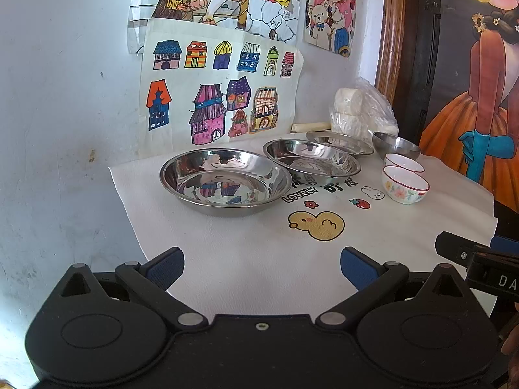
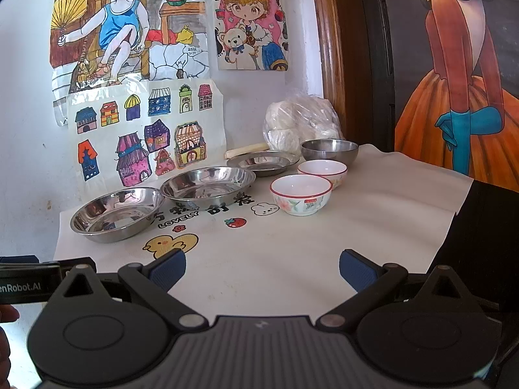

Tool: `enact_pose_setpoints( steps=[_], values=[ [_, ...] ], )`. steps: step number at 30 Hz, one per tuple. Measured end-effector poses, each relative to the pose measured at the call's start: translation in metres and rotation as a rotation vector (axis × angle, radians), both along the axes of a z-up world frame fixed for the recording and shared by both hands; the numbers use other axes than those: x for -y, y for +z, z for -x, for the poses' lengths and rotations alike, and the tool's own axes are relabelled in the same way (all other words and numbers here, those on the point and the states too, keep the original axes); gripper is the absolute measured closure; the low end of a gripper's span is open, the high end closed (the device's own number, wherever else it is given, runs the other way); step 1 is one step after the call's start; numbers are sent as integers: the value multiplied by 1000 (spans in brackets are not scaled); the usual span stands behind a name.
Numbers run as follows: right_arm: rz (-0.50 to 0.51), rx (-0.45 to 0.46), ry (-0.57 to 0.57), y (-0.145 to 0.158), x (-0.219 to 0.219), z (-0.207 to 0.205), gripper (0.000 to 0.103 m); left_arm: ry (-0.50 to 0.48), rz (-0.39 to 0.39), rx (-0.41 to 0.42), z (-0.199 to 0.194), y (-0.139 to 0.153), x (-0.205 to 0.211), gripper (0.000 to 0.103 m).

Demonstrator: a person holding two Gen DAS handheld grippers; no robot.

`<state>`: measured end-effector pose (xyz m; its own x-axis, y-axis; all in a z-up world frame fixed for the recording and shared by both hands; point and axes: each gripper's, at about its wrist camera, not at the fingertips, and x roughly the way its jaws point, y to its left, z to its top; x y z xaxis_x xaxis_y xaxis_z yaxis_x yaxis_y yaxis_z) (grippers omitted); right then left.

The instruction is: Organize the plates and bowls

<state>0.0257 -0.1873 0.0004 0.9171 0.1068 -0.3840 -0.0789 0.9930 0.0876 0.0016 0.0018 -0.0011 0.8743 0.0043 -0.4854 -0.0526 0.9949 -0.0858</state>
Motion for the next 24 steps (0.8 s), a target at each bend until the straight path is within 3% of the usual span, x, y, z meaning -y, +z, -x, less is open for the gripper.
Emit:
enact_pose_setpoints(
  steps=[24],
  values=[
    [0, -7, 1, -3, 1, -1, 0, 6, -2, -21, -3, -5, -1, 1]
  ],
)
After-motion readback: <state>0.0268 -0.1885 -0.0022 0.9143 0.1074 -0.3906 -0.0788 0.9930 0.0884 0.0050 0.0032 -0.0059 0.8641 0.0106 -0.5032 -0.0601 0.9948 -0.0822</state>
